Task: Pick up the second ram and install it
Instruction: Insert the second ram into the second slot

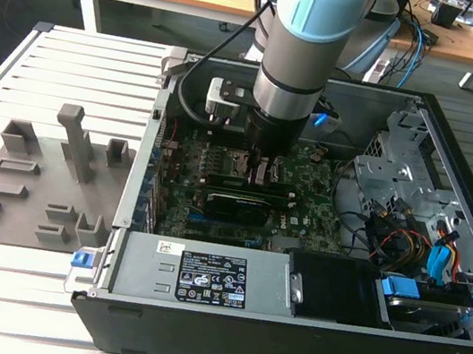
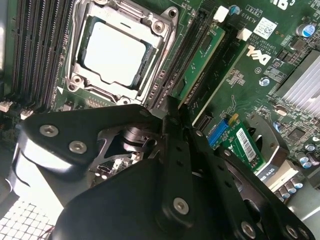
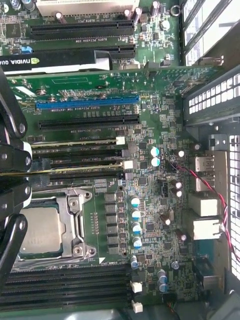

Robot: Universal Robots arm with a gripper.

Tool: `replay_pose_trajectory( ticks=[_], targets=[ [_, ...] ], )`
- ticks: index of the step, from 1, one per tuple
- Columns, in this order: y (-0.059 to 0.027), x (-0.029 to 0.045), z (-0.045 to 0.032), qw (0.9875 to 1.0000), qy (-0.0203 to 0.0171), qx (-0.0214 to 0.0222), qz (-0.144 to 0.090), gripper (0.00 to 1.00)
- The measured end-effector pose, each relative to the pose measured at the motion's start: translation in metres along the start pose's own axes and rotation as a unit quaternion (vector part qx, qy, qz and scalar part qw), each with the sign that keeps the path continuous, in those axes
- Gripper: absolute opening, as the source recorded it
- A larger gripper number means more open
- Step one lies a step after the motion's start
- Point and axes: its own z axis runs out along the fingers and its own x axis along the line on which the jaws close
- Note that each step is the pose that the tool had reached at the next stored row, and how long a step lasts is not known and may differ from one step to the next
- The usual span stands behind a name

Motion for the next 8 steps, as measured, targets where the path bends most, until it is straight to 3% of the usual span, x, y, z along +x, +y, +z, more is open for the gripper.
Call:
replay_pose_trajectory(
  ticks=[6, 8],
  targets=[
    [-0.0001, 0.0002, 0.0004, 1.0000, -0.0002, 0.0003, 0.004, 0.14],
    [0.0000, 0.0002, 0.0004, 1.0000, -0.0033, 0.0001, 0.006, 0.14]
  ],
)
